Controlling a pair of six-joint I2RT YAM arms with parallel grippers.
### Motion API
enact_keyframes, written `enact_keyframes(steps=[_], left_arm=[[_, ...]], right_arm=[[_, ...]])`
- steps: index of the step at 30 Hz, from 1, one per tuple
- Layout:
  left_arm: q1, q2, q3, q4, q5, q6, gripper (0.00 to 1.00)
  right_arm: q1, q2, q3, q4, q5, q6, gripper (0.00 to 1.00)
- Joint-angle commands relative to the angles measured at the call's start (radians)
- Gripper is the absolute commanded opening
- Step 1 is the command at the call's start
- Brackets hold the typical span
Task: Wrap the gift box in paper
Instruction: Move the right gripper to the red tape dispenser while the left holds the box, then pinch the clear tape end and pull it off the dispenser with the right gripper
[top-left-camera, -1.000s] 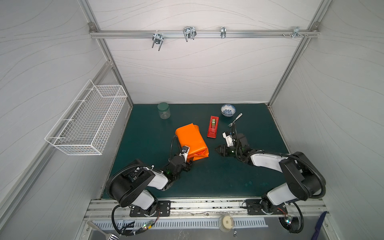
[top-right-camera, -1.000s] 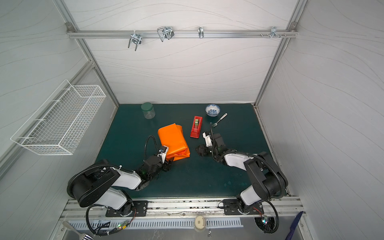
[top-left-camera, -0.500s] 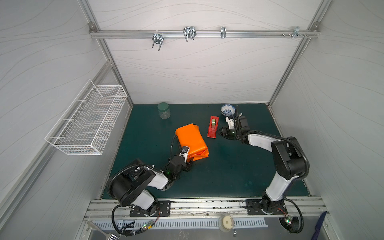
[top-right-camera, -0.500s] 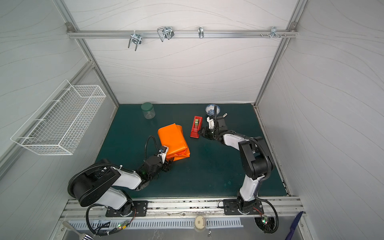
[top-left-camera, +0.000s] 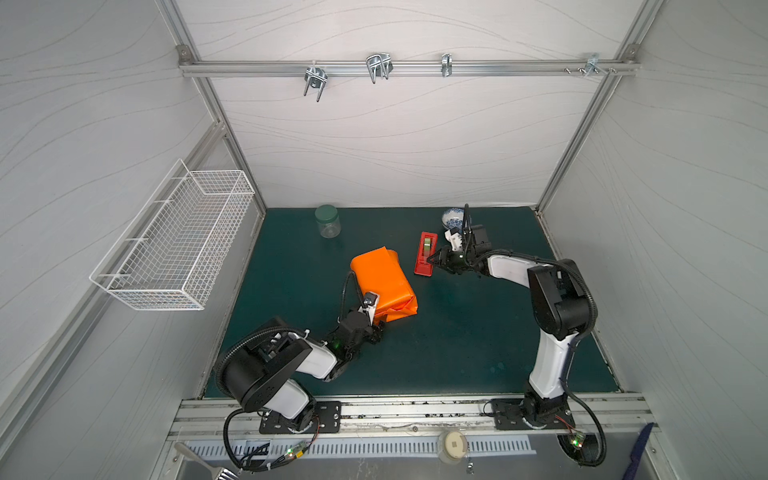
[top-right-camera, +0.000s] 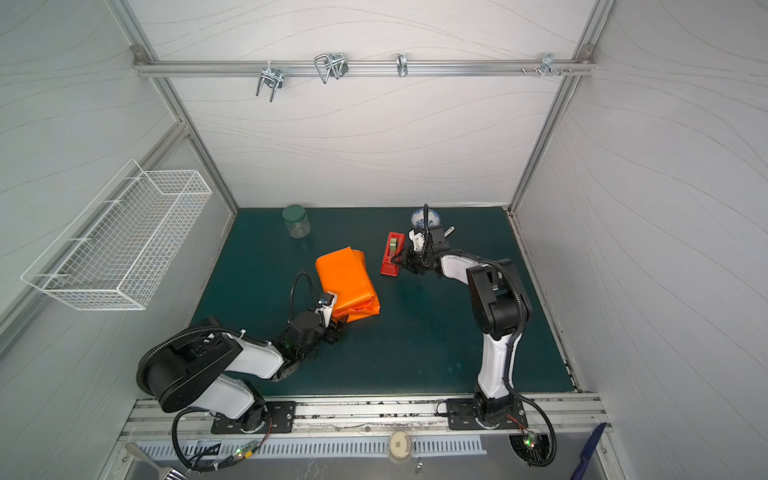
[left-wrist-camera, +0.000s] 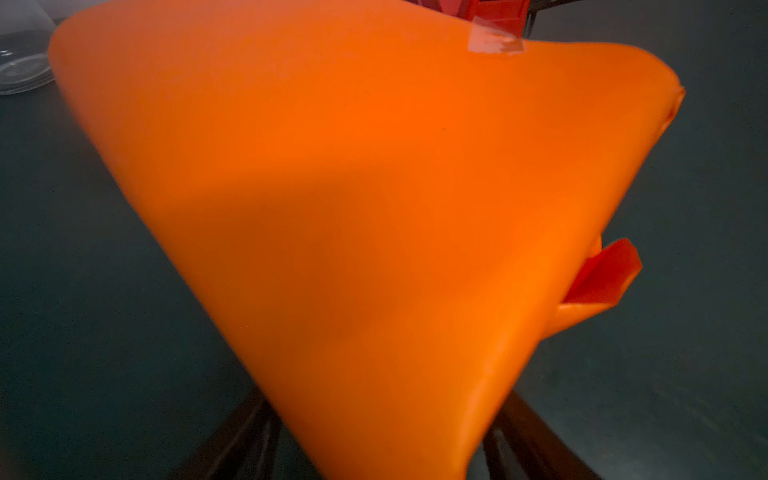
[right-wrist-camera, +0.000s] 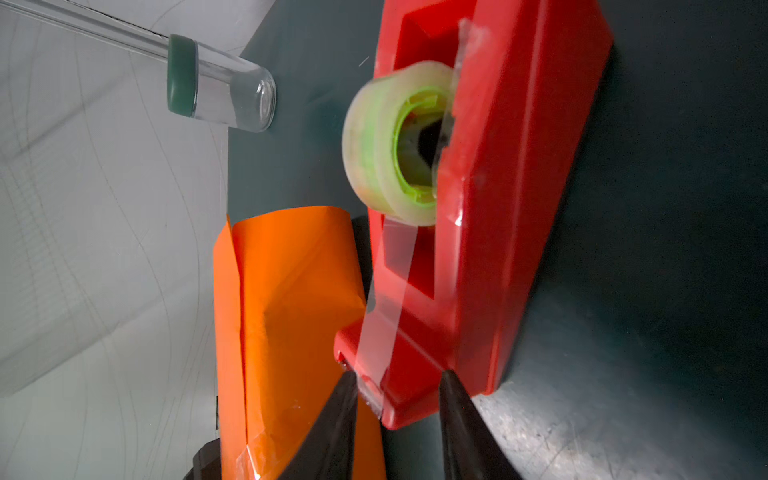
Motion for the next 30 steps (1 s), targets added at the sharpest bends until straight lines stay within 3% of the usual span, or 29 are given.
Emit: enact_keyframes(steps=[1, 14, 27, 30], left_arm=[[0.006, 0.008, 0.007, 0.044, -0.003, -0.01, 0.73], [0.007, 0.006, 0.011, 0.037, 0.0, -0.009, 0.73], [0.006, 0.007, 0.012, 0.033, 0.001, -0.008, 0.73], [0.006, 0.009, 0.012, 0.033, 0.0, -0.009, 0.73]], right_arm=[[-0.005, 0.033, 0.025, -0.035, -0.03, 0.005, 0.34], [-0.005, 0.117, 0.107, -0.034, -0.087, 0.035, 0.27], [-0.019, 0.09, 0.055, 0.098, -0.179, 0.165, 0.01], [-0.023, 0.075, 0.043, 0.131, -0.2, 0.206, 0.0]])
